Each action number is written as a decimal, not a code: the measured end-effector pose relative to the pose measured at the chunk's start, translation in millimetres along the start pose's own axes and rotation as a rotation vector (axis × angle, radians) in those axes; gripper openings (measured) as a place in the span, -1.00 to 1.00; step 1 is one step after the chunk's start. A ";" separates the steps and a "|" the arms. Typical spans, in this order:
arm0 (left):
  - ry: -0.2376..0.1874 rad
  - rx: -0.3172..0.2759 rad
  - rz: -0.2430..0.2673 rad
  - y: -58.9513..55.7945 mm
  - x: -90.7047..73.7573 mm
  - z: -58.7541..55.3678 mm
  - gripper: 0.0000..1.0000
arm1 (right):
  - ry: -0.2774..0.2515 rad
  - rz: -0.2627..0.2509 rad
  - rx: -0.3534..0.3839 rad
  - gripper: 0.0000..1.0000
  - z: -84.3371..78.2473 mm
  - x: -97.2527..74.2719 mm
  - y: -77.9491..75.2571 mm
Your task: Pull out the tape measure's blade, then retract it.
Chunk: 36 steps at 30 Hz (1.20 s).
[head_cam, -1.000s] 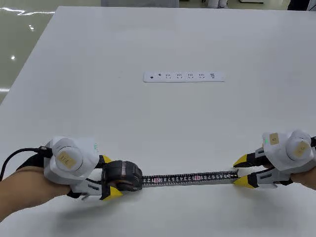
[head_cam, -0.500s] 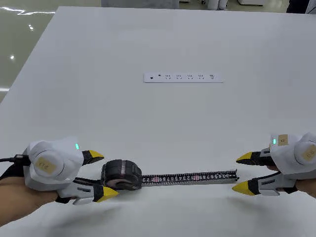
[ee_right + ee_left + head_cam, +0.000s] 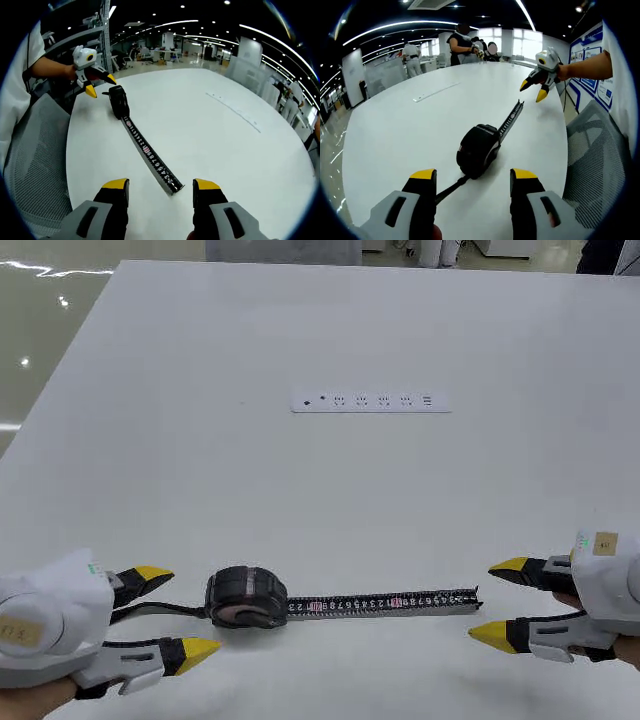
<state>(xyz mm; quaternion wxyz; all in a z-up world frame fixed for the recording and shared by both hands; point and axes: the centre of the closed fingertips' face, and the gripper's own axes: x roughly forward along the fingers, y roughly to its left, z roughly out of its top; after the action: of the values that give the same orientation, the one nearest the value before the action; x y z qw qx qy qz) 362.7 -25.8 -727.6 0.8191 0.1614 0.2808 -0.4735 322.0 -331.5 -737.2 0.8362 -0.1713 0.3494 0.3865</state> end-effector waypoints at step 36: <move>-0.040 -0.209 0.126 -31.1 -52.2 -56.0 0.45 | -0.132 -0.108 0.190 0.51 -11.1 -22.9 52.9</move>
<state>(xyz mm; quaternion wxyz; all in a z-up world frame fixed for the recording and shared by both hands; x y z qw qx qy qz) 298.0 24.2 -739.8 0.8651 0.0830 0.3017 -0.3921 266.0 -315.7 -729.4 0.8894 -0.0841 0.3191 0.3165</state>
